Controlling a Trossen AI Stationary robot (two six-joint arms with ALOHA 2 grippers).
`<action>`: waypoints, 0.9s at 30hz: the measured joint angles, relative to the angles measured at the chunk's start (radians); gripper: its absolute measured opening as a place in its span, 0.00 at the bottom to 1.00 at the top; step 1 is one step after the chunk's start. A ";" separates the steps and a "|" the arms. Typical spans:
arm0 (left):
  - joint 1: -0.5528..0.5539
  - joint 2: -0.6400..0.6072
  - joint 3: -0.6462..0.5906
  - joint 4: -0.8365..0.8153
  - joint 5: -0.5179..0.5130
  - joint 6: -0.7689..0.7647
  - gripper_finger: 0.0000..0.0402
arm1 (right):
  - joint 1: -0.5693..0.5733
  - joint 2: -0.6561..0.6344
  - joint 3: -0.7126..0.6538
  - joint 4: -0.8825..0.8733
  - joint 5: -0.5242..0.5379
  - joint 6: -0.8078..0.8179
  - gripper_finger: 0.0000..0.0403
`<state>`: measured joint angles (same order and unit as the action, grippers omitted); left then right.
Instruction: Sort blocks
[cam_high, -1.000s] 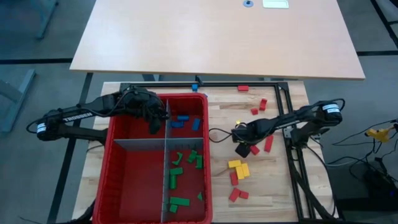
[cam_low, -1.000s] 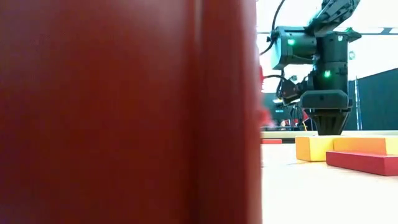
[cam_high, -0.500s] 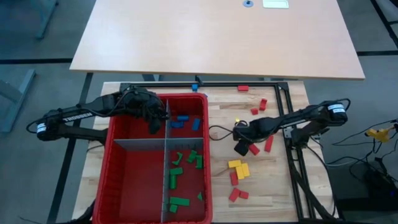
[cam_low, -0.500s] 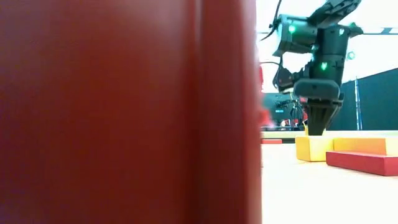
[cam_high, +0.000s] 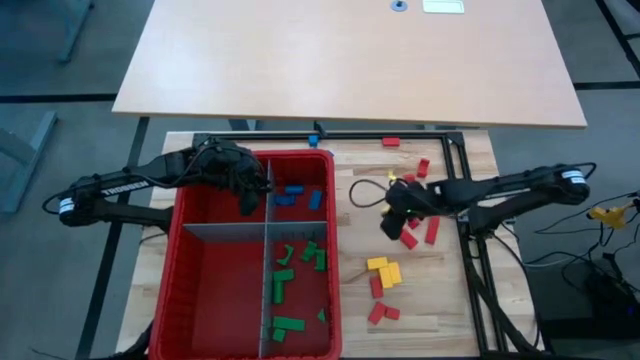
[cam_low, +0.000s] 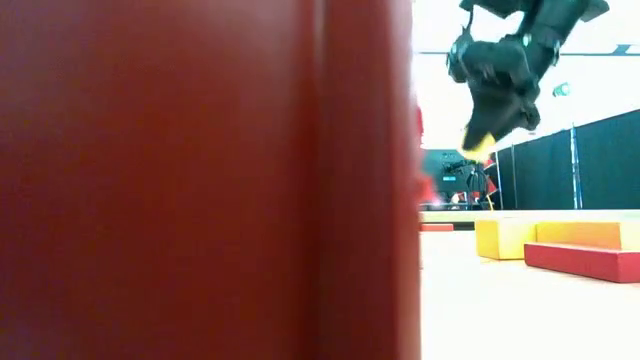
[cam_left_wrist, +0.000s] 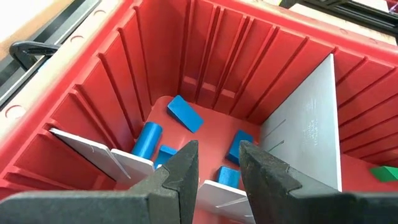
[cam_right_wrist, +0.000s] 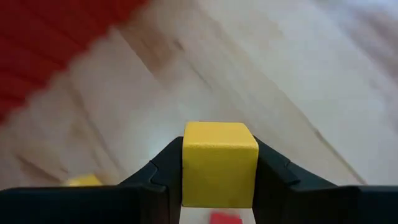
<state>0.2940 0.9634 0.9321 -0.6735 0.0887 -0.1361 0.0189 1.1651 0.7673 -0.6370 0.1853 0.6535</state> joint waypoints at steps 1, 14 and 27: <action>0.000 0.000 0.000 0.000 0.000 0.003 0.26 | 0.000 -0.019 0.009 0.012 0.001 -0.009 0.27; -0.001 0.000 0.000 0.328 0.292 0.114 0.26 | 0.014 -0.035 0.267 0.222 0.000 -0.295 0.27; -0.076 0.092 0.000 0.607 0.349 0.196 0.53 | 0.014 0.179 0.523 0.238 -0.011 -0.462 0.27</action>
<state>0.2183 1.0552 0.9325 -0.0668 0.4377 0.0600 0.0326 1.3445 1.2907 -0.3986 0.1744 0.1916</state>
